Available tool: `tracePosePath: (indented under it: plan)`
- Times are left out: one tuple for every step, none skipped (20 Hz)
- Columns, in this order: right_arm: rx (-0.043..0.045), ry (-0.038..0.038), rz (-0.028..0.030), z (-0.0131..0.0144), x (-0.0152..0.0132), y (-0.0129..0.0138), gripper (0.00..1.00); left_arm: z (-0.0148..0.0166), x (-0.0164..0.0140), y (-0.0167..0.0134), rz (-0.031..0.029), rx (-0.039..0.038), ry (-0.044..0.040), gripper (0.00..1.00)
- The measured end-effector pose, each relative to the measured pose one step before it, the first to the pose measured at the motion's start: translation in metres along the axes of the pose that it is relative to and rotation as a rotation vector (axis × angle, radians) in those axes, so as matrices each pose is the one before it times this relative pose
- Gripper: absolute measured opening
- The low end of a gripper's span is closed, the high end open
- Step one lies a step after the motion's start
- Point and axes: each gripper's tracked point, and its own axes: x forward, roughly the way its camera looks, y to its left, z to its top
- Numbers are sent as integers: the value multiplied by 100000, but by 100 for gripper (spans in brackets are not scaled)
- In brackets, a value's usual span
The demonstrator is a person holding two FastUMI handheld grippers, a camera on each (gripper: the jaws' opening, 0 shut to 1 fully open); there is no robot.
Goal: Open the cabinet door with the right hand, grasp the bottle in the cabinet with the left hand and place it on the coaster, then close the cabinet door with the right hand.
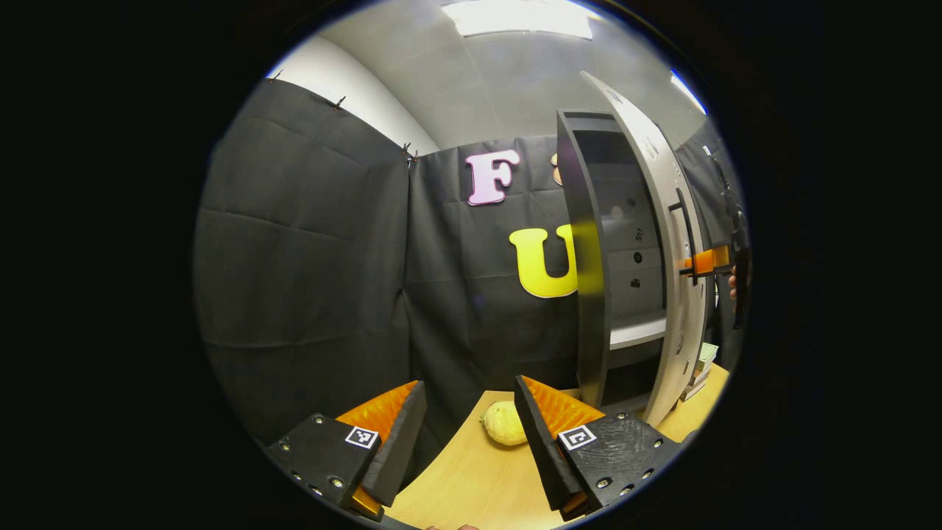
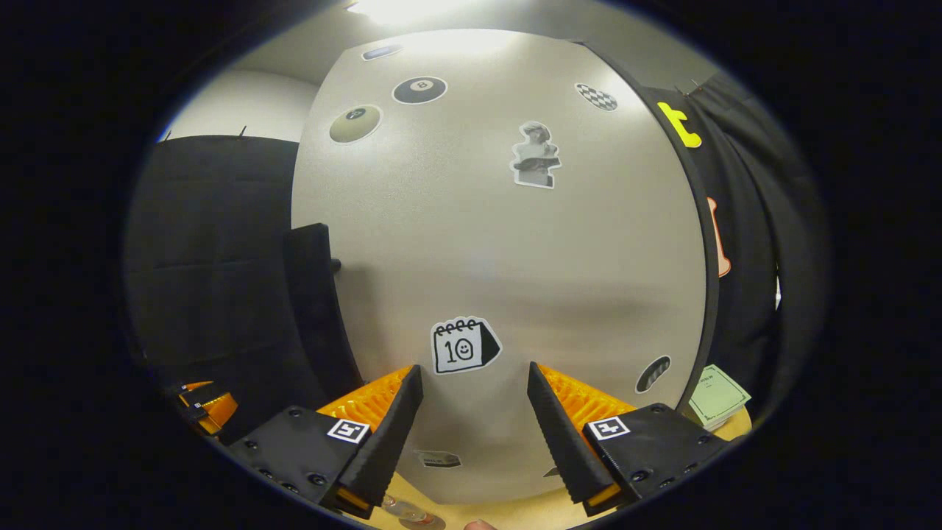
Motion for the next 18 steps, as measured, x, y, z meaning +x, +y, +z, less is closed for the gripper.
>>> tracePosePath:
  plan:
    - [294, -275, -365, -154, 748, -181, 92, 43, 17, -60, -244, -239, 44, 68]
    - [368, -551, -645, -39, 530, 18, 92, -2, 5, -138, -328, -344, -128, 68]
    - [97, -195, -652, -132, 481, -26, 92, 187, -91, -178, -437, -314, -188, 68]
    - [34, -203, -854, -62, 284, -18, 92, 84, 96, -297, -624, -238, -213, 70]
    - [-154, -180, -1162, 32, 91, -148, 84, 202, 54, -362, -643, -139, -380, 70]
    - [4, -377, -514, 197, -279, -33, 87, 276, 53, -508, -962, 32, -328, 70]
    - [411, -773, -131, 318, -575, -68, 87, 256, 49, -562, -1005, 219, -456, 70]
    - [179, -1251, -203, 569, -746, -149, 94, 374, 148, -694, -1129, 289, -745, 68]
    - [-235, -1186, 95, 461, -955, -343, 95, 460, 64, -796, -1164, 148, -915, 69]
    - [-663, -665, -372, 533, -1173, -423, 99, 422, 25, -855, -1185, -189, -968, 69]
    - [-1356, -529, -618, 455, -1234, -600, 99, 364, -27, -1068, -1497, -547, -741, 69]
    - [-1607, -337, -1115, 374, -1318, -710, 98, 193, 117, -1161, -1615, -537, -464, 68]
    - [-1309, -359, -1019, 344, -1432, -716, 98, 336, 33, -1213, -1715, -646, -526, 68]
    - [-1077, -501, -956, 339, -1347, -828, 98, 206, 80, -1321, -1946, -576, -383, 69]
    - [-732, -440, -1104, 317, -1162, -774, 98, 182, 7, -1156, -1721, -349, 98, 69]
    - [-445, -562, -806, 322, -1152, -700, 98, 120, 78, -1081, -1616, -73, 67, 70]
    - [-211, -572, -686, 300, -1107, -710, 98, 241, -23, -1085, -1532, 167, -110, 70]
    - [-255, -309, -549, 256, -1039, -689, 98, 302, -3, -984, -993, 339, -150, 70]
